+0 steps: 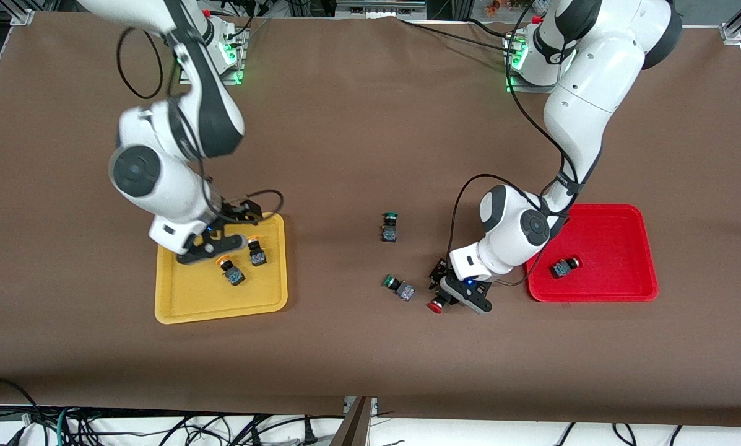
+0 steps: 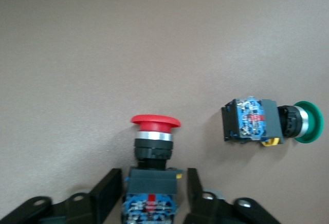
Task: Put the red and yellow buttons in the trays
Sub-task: 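Grasp the second red button with the left gripper while the right gripper withdraws, then carry the red button into the red tray and open the left gripper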
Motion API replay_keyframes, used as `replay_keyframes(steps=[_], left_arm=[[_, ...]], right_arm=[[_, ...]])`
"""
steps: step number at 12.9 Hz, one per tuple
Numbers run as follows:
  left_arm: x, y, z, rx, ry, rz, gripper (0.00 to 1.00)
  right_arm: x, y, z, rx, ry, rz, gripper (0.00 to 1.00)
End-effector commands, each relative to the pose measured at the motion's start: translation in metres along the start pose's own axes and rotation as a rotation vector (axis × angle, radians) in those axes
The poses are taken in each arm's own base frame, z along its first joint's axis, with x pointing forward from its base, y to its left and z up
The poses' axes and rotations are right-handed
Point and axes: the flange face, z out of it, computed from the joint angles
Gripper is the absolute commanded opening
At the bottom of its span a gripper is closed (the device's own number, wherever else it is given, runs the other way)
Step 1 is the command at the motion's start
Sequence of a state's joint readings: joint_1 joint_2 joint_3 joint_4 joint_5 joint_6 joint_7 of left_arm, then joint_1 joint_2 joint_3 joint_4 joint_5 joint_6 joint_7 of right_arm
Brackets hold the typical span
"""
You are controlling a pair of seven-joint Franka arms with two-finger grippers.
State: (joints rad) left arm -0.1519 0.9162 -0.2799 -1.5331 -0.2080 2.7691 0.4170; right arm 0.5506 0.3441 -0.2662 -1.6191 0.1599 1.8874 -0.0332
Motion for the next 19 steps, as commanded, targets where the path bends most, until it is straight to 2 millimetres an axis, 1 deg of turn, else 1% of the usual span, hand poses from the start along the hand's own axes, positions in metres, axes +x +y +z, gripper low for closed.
replay_keyframes(steps=[1, 2, 3, 4, 5, 6, 7, 8, 9, 10, 11, 12, 13, 14, 15, 16, 17, 18, 19], left_arm=[[-0.006, 0.004, -0.009, -0.015, -0.064, 0.011, 0.0], [-0.004, 0.01, -0.022, -0.04, -0.133, 0.016, 0.0], [-0.006, -0.011, -0.044, -0.052, -0.215, -0.003, 0.0], [-0.007, -0.024, -0.067, -0.074, -0.292, -0.018, 0.0], [-0.013, -0.042, -0.092, -0.062, -0.371, -0.017, 0.0], [-0.017, -0.066, -0.119, -0.006, -0.441, 0.003, 0.0], [-0.022, -0.081, -0.143, 0.037, -0.509, 0.021, 0.0], [-0.028, -0.096, -0.162, 0.072, -0.558, 0.028, 0.0], [-0.033, -0.119, -0.181, 0.111, -0.608, 0.024, 0.0], [-0.047, -0.141, -0.193, 0.171, -0.698, 0.041, 0.0], [-0.064, -0.176, -0.206, 0.269, -0.771, 0.081, 0.07], [-0.084, -0.213, -0.218, 0.306, -0.808, 0.102, 0.07], [-0.099, -0.239, -0.22, 0.284, -0.803, 0.104, 0.08], [-0.1, -0.242, -0.211, 0.284, -0.767, 0.13, 0.1], [-0.097, -0.234, -0.205, 0.284, -0.764, 0.147, 0.1], [-0.092, -0.227, -0.204, 0.285, -0.764, 0.16, 0.16], [-0.094, -0.23, -0.204, 0.285, -0.764, 0.156, 0.49], [-0.097, -0.237, -0.207, 0.288, -0.756, 0.147, 0.99], [-0.102, -0.247, -0.212, 0.285, -0.752, 0.136, 1.0]], right_arm=[[-0.056, 0.014, -0.076, -0.042, -0.032, 0.075, 1.0], [-0.072, 0.015, -0.098, -0.064, -0.036, 0.084, 1.0], [-0.081, 0.017, -0.112, -0.072, -0.036, 0.082, 1.0], [-0.088, 0.021, -0.123, -0.071, -0.027, 0.078, 1.0], [-0.092, 0.025, -0.129, -0.074, -0.029, 0.075, 1.0], [-0.094, 0.033, -0.129, -0.078, -0.037, 0.088, 1.0], [-0.094, 0.038, -0.13, -0.078, -0.037, 0.096, 1.0], [-0.095, 0.045, -0.131, -0.077, -0.036, 0.101, 1.0], [-0.097, 0.047, -0.134, -0.078, -0.03, 0.102, 1.0], [-0.097, 0.048, -0.134, -0.081, -0.03, 0.103, 1.0], [-0.097, 0.049, -0.134, -0.08, -0.03, 0.105, 1.0], [-0.097, 0.048, -0.135, -0.081, -0.029, 0.1, 1.0], [-0.098, 0.049, -0.138, -0.083, -0.024, 0.101, 1.0], [-0.097, 0.049, -0.14, -0.09, -0.018, 0.093, 1.0], [-0.097, 0.05, -0.141, -0.092, -0.015, 0.093, 1.0], [-0.096, 0.05, -0.14, -0.091, -0.015, 0.092, 1.0], [-0.095, 0.052, -0.141, -0.102, -0.015, 0.094, 1.0], [-0.095, 0.053, -0.142, -0.103, -0.01, 0.097, 1.0], [-0.094, 0.055, -0.144, -0.101, -0.007, 0.1, 1.0]])
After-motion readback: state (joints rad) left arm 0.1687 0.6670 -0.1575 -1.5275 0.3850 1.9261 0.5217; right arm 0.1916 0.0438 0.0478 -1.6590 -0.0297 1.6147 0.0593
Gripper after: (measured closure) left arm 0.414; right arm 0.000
